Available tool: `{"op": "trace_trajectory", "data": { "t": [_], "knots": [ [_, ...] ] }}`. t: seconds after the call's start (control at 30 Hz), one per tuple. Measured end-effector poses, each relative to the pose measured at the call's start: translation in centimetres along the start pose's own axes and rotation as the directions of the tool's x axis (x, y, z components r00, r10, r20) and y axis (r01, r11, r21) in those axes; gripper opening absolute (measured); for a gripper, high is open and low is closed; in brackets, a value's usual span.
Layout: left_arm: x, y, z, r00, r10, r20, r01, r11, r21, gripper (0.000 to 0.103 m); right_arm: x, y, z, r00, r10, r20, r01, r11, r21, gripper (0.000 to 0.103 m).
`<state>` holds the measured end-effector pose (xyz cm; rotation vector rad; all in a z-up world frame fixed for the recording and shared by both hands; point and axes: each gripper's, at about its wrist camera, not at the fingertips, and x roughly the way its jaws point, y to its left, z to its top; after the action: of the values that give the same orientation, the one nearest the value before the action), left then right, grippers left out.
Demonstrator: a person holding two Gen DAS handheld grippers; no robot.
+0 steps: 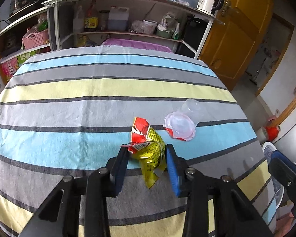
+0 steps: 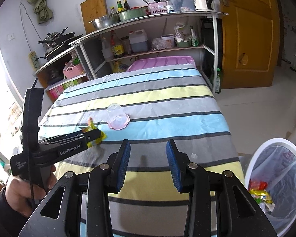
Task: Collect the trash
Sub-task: 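Grasp the yellow-red snack bag with the left tool while the right tool grasps the clear cup with pink lid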
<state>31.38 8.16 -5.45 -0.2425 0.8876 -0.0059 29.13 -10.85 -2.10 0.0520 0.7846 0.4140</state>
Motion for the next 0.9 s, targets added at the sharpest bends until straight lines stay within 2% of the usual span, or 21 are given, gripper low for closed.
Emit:
{"op": "trace_trajectory", "data": {
  "t": [0.17,0.4,0.53,0.9],
  "knots": [
    [-1.2,1.2,0.0,0.999,-0.037,0.031,0.038,0.999,-0.022,0.037,1.4,1.1,0.6,1.000,0.013,-0.016,-0.013,1.000,-0.022,0.039],
    [-4.0,3.2,0.1,0.995,-0.051,0.090,0.053,0.998,-0.019,0.037,4.8,3.8,2.1,0.998,0.046,-0.044,-0.048,0.997,-0.053,0.039],
    [-4.7,4.7,-0.1,0.994,-0.059,0.094,0.062,0.998,-0.027,0.037,7.2,5.1,2.5,0.996,0.049,-0.075,-0.053,0.997,-0.052,0.039],
    [-4.8,6.8,-0.3,0.992,-0.072,0.100,0.078,0.996,-0.051,0.037,10.4,6.1,4.6,0.996,0.026,-0.080,-0.028,0.999,-0.025,0.039]
  ]
}}
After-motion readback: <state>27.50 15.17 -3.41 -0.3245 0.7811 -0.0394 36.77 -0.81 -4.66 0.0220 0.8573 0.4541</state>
